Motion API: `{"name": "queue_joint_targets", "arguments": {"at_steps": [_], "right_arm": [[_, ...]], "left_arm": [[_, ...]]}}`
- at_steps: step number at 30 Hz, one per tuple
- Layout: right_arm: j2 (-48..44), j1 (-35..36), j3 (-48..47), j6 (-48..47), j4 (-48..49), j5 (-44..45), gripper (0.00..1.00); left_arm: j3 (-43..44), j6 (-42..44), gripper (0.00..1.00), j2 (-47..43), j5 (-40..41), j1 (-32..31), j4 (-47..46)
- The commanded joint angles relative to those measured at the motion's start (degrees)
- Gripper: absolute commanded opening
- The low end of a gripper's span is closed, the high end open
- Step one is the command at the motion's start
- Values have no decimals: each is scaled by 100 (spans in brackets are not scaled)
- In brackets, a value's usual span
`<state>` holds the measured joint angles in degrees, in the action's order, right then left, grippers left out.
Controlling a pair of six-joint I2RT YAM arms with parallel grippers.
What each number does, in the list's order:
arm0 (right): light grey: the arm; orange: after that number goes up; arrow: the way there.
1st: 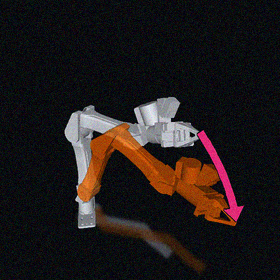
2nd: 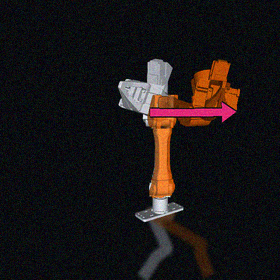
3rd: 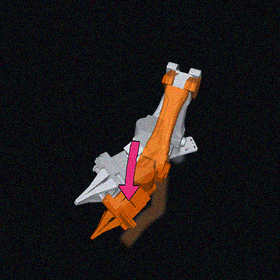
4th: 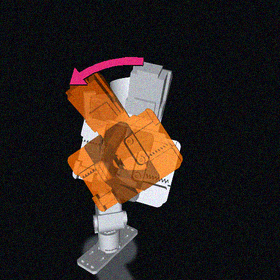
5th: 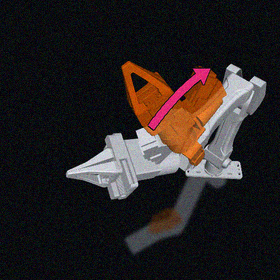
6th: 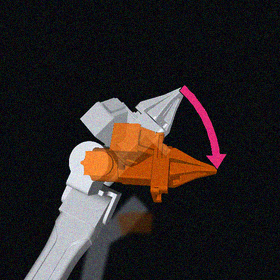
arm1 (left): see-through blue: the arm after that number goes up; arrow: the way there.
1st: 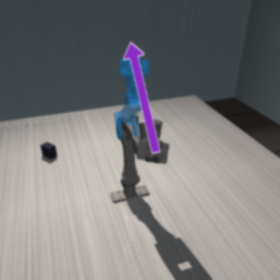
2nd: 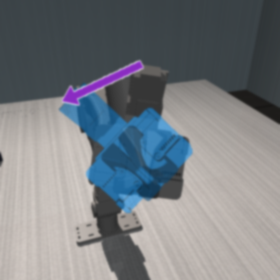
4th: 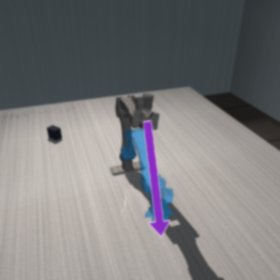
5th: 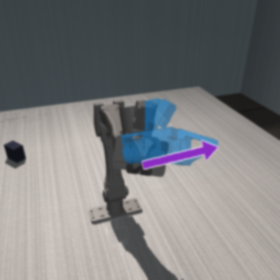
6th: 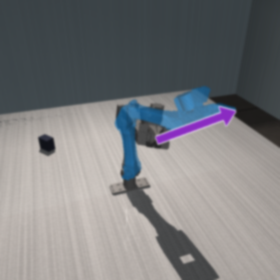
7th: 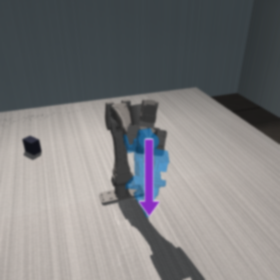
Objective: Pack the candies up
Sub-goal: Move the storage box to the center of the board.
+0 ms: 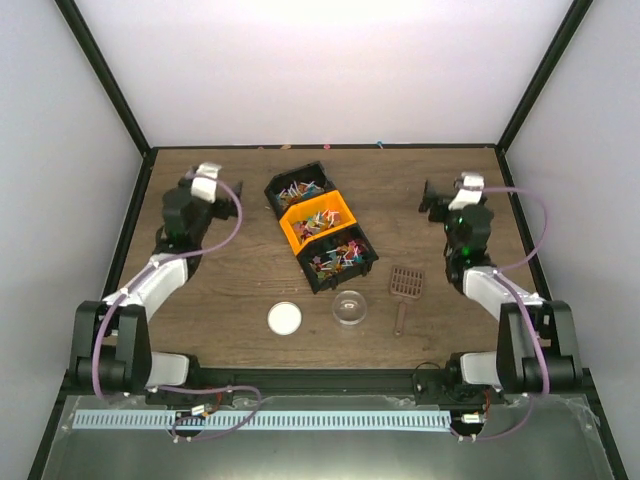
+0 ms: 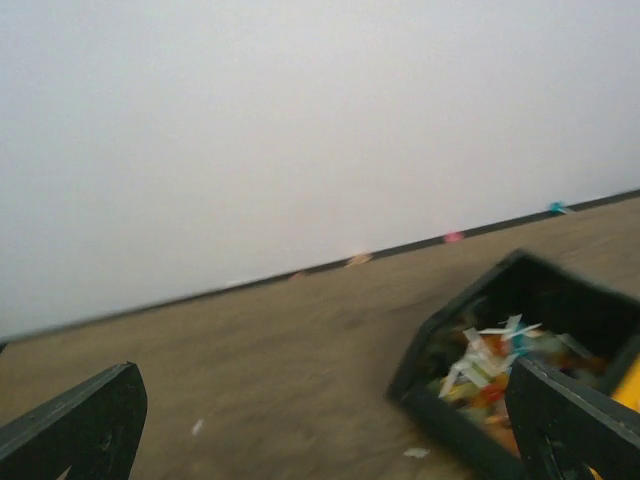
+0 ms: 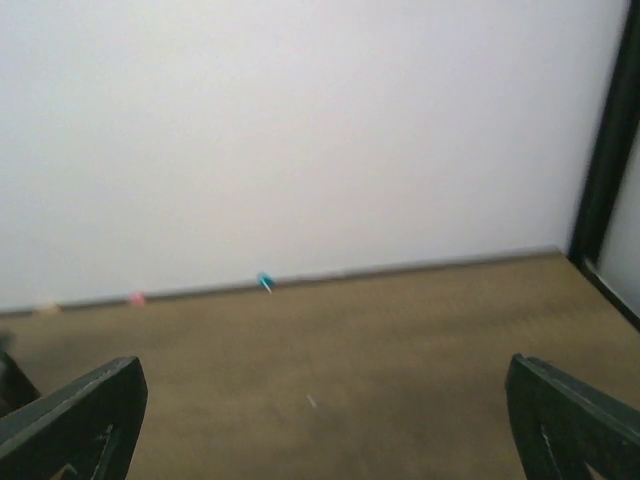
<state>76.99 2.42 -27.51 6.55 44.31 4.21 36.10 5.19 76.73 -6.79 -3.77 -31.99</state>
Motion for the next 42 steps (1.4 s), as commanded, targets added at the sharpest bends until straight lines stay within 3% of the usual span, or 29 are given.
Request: {"name": "queue_joint_targets", "arguments": {"at_steps": [1,5,11,18,27,31,42], "right_arm": [[-431,-31,-1250,390,-2232,-1244,100],[-59,-31,-2482,545,-3695,-2834,100],[-109,-31,-2828,823,-4233,-4402,100],[-478,-36,-2366,941,-4517,-4498,100],[-334,-32,-2714,475,-5074,-4785,100],[-363,-38,-2602,472,-5125,-4699,100],[-255,-31,-2561,619,-5020,-4679,100]], "left_arm": [[1143,997,100,231,-544,-717,2600],[1990,1236,100,855,-1271,-1077,3409],[3270,1765,86,2188,-2027,-1244,4423],[4035,2292,79,3062,-2553,-1329,5001],[4710,2296,73,3915,-2447,-1370,5041],[5058,2216,47,4288,-2311,-1421,5037],[5311,1778,7,4513,-1999,-1556,4896]]}}
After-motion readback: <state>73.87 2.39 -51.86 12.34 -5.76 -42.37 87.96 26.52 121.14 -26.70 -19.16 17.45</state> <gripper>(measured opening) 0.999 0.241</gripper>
